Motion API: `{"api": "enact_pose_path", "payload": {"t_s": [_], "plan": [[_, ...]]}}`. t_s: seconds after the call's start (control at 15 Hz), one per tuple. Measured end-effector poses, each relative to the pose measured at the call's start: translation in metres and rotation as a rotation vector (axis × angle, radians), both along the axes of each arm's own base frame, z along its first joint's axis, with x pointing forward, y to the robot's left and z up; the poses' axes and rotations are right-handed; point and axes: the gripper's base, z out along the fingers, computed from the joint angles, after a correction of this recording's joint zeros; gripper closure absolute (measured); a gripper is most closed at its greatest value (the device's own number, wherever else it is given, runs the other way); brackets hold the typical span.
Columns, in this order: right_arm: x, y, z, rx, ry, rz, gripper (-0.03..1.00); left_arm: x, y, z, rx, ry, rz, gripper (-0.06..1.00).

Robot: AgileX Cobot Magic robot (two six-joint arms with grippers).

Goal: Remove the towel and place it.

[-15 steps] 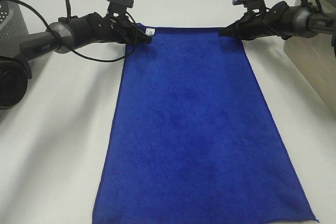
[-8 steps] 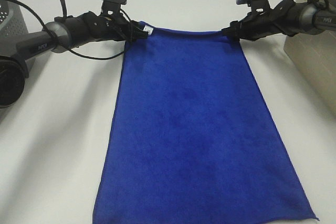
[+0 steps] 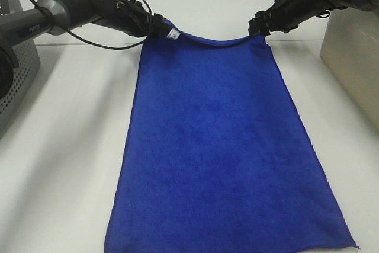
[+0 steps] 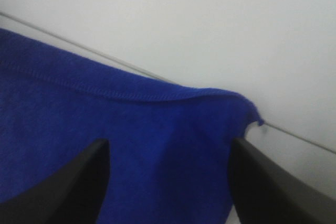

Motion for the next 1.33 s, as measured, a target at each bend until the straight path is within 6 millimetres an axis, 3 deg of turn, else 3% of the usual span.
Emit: {"api": "enact_pose_path", "payload": {"t_s": [0.33, 0.73, 0.8, 0.93, 1.0, 1.07, 1.2, 1.33], "plan": [[-0.013, 0.005, 0.026, -0.022, 0.166, 0.138, 0.33, -0.008, 0.009, 0.052, 0.110, 0.006, 0.018, 0.29], [-0.032, -0.001, 0.047, -0.076, 0.385, 0.120, 0.33, -0.012, 0.012, 0.067, 0.086, 0.039, 0.062, 0.26], [-0.036, -0.004, 0.073, -0.061, 0.382, 0.022, 0.33, -0.022, 0.014, 0.087, 0.103, 0.109, 0.053, 0.26], [-0.041, -0.005, 0.097, -0.036, 0.362, -0.032, 0.32, -0.033, 0.017, 0.100, 0.126, 0.194, 0.063, 0.25], [-0.047, -0.005, 0.123, -0.019, 0.322, -0.057, 0.30, -0.041, 0.022, 0.111, 0.146, 0.251, 0.086, 0.23], [-0.049, -0.006, 0.130, -0.012, 0.314, -0.069, 0.28, -0.048, 0.027, 0.121, 0.168, 0.293, 0.127, 0.18], [-0.059, -0.007, 0.165, 0.016, 0.266, -0.126, 0.21, -0.059, 0.036, 0.148, 0.202, 0.298, 0.179, 0.10], [-0.073, -0.014, 0.200, 0.012, 0.210, -0.215, 0.20, -0.065, 0.050, 0.168, 0.214, 0.296, 0.206, 0.08]]}}
